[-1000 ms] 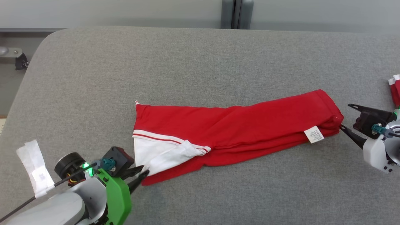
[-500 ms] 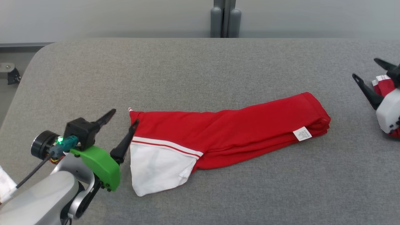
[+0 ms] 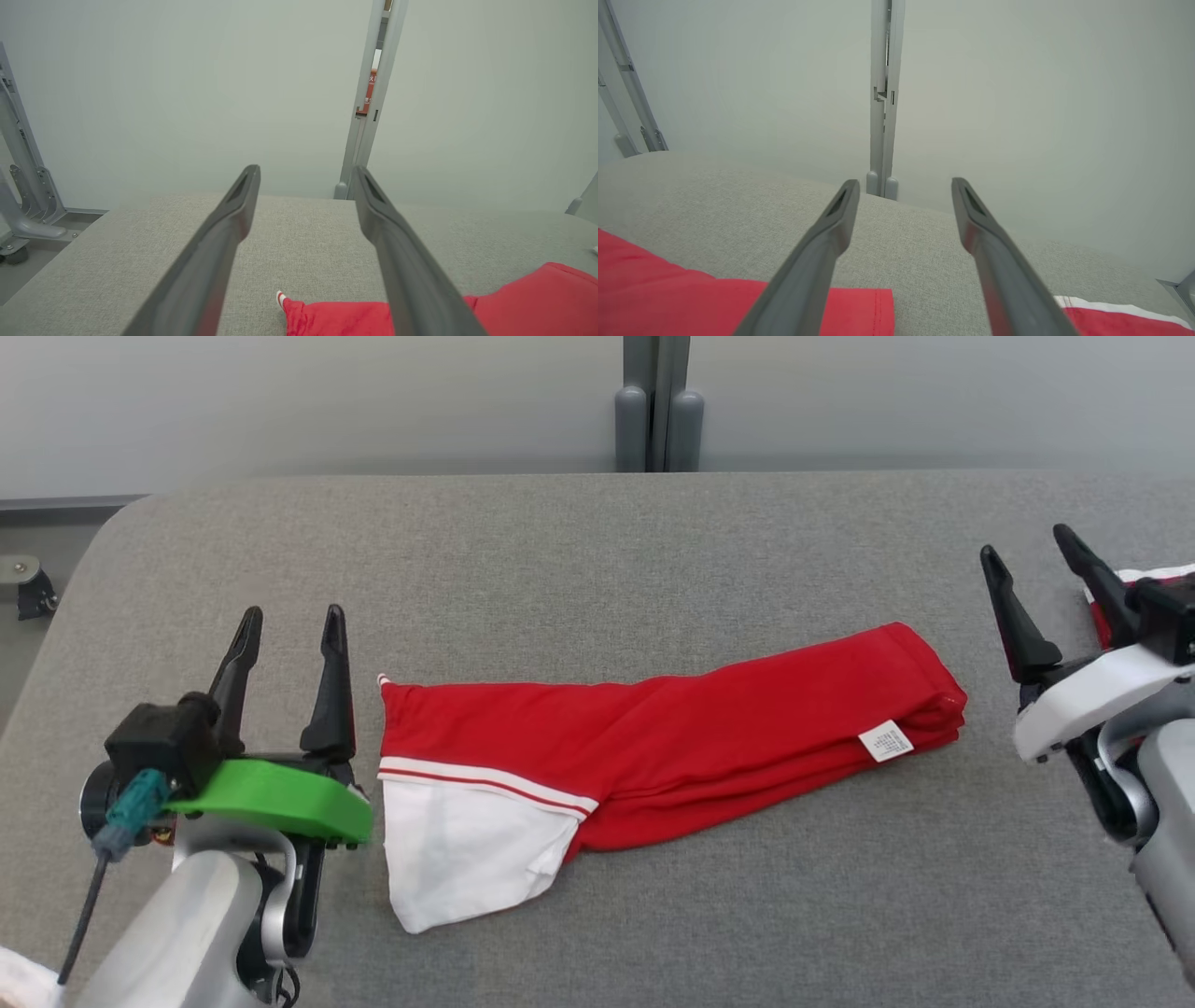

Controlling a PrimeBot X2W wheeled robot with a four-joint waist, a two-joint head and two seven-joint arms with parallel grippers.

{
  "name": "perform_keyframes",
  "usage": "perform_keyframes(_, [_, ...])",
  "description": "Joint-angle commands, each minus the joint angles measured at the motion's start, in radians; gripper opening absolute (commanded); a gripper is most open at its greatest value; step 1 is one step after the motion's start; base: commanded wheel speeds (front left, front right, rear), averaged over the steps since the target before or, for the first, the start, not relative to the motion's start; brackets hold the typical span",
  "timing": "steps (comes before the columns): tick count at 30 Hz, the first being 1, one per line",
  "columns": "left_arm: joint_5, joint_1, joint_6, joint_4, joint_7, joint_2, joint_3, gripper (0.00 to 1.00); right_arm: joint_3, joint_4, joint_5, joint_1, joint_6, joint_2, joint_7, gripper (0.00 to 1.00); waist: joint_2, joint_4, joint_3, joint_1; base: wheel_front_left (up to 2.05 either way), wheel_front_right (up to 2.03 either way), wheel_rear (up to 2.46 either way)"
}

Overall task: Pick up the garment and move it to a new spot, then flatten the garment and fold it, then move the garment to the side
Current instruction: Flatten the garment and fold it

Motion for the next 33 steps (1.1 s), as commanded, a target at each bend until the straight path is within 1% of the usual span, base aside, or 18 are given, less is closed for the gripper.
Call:
perform_keyframes(1, [0.057,0.039,-0.011,0.005,-0.002,-0.019,0.032,1.0,-0.038,-0.023,-0.019,0.036,-0.002,0.023,-0.002,1.0,0.0,-0.005,-0.005,0.0,0.0,0.0,0.0])
perform_keyframes(3, [0.136,0.086,-0.025,0.008,-0.002,-0.061,0.082,1.0,-0.092,-0.06,-0.044,0.079,-0.002,0.068,-0.003,1.0,0.0,-0.01,-0.007,0.0,0.0,0.0,0.0])
perform_keyframes(5, [0.191,0.13,-0.045,0.01,-0.003,-0.108,0.137,1.0,-0.142,-0.094,-0.063,0.117,-0.002,0.111,-0.003,1.0,0.0,-0.013,-0.009,0.0,0.0,0.0,0.0])
perform_keyframes(8, [0.256,0.199,-0.095,0.021,-0.003,-0.184,0.211,1.0,-0.2,-0.139,-0.087,0.175,-0.002,0.175,-0.002,1.0,0.0,-0.018,-0.014,0.0,0.0,0.0,0.0])
perform_keyframes(12, [0.35,0.265,-0.166,0.028,-0.003,-0.259,0.295,1.0,-0.207,-0.176,-0.098,0.242,-0.002,0.247,-0.003,1.0,0.0,-0.025,-0.022,0.0,0.0,0.0,0.0])
perform_keyframes(16, [0.443,0.312,-0.23,0.023,-0.003,-0.322,0.365,1.0,-0.196,-0.191,-0.122,0.29,-0.002,0.296,-0.003,1.0,0.0,-0.027,-0.026,0.0,0.0,0.0,0.0])
perform_keyframes(20, [0.504,0.34,-0.279,0.038,-0.003,-0.361,0.407,1.0,-0.201,-0.197,-0.137,0.311,-0.002,0.327,-0.002,1.0,0.0,-0.025,-0.024,0.0,0.0,0.0,0.0])
perform_keyframes(25, [0.549,0.327,-0.316,0.054,-0.003,-0.384,0.436,1.0,-0.212,-0.192,-0.151,0.3,-0.002,0.333,-0.003,1.0,0.0,-0.009,-0.002,0.0,0.0,0.0,0.0])
perform_keyframes(29, [0.562,0.299,-0.336,0.07,-0.003,-0.39,0.44,1.0,-0.239,-0.118,-0.16,0.264,-0.002,0.325,-0.003,1.0,0.0,0.016,0.027,0.0,0.0,0.0,0.0])
perform_keyframes(33, [0.57,0.281,-0.35,0.081,-0.003,-0.394,0.429,1.0,-0.291,0.011,-0.154,0.2,-0.002,0.328,-0.003,1.0,0.0,0.05,0.06,0.0,0.0,0.0,0.0])
